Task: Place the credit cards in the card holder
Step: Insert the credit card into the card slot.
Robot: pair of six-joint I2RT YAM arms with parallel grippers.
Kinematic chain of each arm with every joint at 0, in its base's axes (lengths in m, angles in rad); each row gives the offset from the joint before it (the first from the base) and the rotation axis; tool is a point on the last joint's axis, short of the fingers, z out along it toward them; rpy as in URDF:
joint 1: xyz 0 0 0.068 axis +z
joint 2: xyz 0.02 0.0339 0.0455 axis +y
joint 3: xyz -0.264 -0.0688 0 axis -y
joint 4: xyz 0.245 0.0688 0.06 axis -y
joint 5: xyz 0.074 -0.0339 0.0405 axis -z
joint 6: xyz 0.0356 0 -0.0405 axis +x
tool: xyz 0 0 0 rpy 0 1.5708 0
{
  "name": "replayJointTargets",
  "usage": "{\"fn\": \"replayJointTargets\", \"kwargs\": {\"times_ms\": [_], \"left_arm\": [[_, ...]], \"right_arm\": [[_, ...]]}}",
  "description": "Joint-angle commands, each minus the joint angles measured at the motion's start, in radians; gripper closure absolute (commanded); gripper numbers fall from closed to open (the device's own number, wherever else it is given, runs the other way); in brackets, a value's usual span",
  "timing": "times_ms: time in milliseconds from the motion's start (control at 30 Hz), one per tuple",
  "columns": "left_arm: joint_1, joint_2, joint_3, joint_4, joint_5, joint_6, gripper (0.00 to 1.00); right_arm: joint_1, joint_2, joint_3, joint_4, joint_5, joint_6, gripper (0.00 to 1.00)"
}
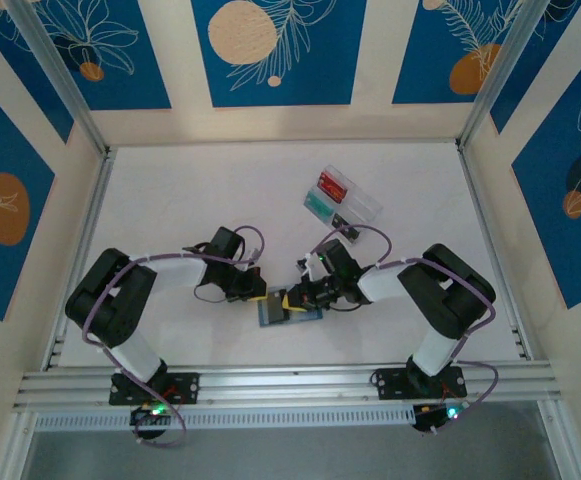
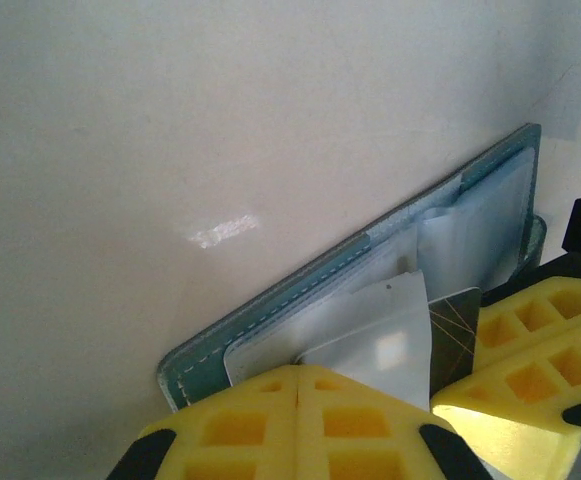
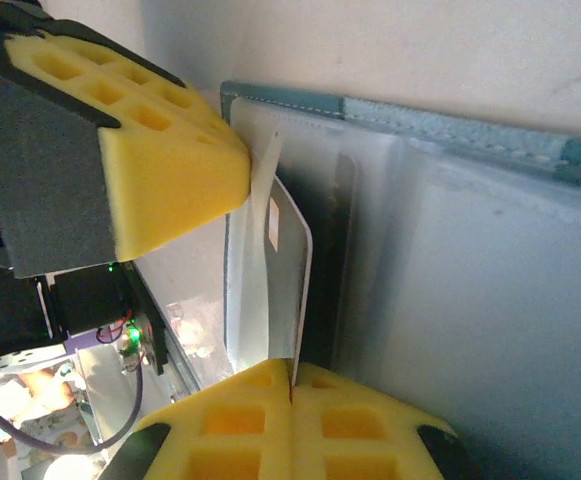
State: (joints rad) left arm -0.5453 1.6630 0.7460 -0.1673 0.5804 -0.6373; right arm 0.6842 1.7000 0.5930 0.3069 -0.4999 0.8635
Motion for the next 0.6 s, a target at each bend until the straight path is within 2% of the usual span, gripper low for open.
{"fn": "replayJointTargets", "kwargs": {"times_ms": [0, 233, 567], "left_arm": [[-0.002, 0.032, -0.045, -0.111, -0.081, -0.002, 1.0], [-0.004, -0.044, -0.017, -0.16, -0.061, 0.001, 1.0], [-0.001, -0.106, -0.027, -0.226, -0.101, 0.031, 1.0]], "right_arm": [[0.018, 0.034, 0.017, 0.001, 0.075, 0.027, 1.0], [0.008, 0.03, 0.018, -0.056, 0.109, 0.006, 1.0], [0.006, 0.052, 0.075, -0.129, 0.066, -0.054, 1.0]]}}
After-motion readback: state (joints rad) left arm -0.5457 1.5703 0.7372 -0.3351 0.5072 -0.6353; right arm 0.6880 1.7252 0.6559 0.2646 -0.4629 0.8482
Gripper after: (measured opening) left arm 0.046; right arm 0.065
